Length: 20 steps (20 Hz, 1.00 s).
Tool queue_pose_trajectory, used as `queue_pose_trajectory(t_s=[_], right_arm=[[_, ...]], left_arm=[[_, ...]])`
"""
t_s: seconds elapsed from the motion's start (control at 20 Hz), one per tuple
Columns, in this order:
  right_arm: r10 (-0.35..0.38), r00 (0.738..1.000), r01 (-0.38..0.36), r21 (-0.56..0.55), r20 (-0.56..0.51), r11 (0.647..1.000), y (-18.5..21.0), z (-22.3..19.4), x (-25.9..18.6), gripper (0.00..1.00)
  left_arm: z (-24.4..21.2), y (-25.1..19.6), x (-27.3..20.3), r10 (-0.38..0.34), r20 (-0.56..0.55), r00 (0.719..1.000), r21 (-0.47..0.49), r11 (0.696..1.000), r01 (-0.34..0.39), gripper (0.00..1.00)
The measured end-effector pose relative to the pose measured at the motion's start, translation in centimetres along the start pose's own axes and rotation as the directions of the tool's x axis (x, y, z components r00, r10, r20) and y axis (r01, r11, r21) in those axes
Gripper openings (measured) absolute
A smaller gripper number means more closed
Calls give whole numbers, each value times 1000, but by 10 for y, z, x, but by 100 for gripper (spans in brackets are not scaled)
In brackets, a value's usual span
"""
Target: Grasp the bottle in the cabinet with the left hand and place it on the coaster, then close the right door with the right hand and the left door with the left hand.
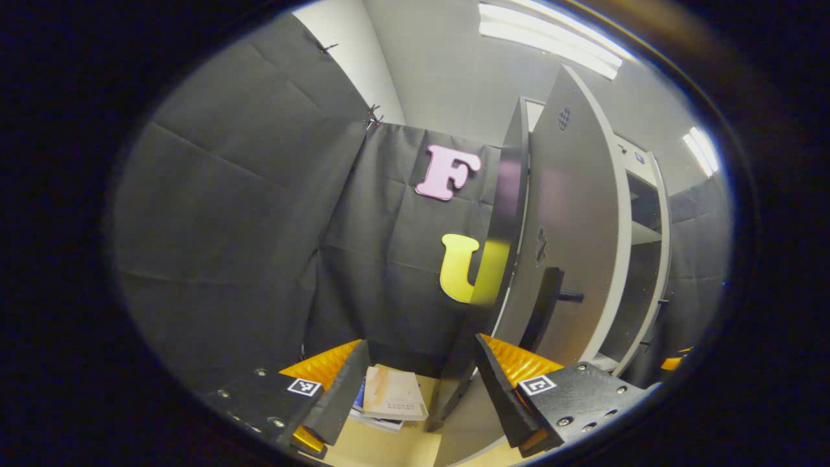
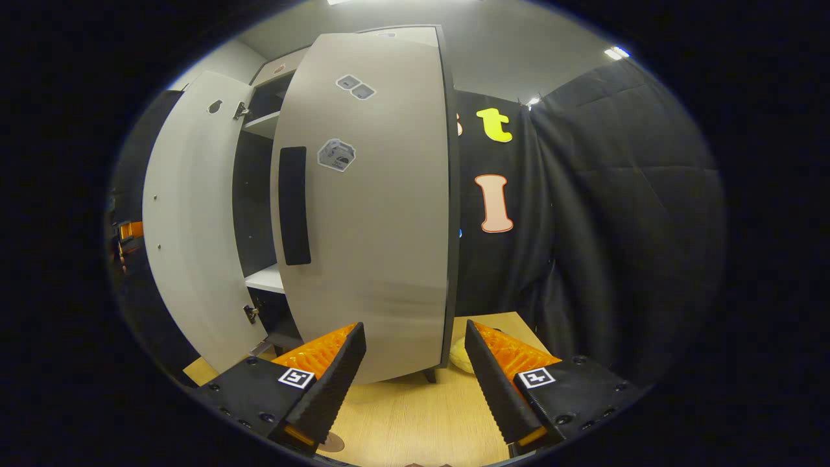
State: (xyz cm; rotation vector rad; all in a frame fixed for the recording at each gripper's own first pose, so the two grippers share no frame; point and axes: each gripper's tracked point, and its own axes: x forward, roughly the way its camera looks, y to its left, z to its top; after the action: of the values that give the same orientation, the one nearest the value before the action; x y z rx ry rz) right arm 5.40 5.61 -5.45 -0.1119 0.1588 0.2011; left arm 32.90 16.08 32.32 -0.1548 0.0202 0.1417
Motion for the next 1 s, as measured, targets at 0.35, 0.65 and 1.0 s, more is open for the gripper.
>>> queue_pose_trajectory(t_s=[0.35,0.65,1.0], right_arm=[[-45,999,45,30,12,999,-18,1,-7,98],[-41,999,41,31,7,999,-13,-4,-5,96],[-47,999,47,53,16,998,-12,-5,-10,98]], left_arm=[[19,-27,22,-78,-29,997,137,987,81,94],[19,-56,12,-72,-27,997,270,960,77,94],[-12,-120,9,-122,-96,988,223,965,141,100]])
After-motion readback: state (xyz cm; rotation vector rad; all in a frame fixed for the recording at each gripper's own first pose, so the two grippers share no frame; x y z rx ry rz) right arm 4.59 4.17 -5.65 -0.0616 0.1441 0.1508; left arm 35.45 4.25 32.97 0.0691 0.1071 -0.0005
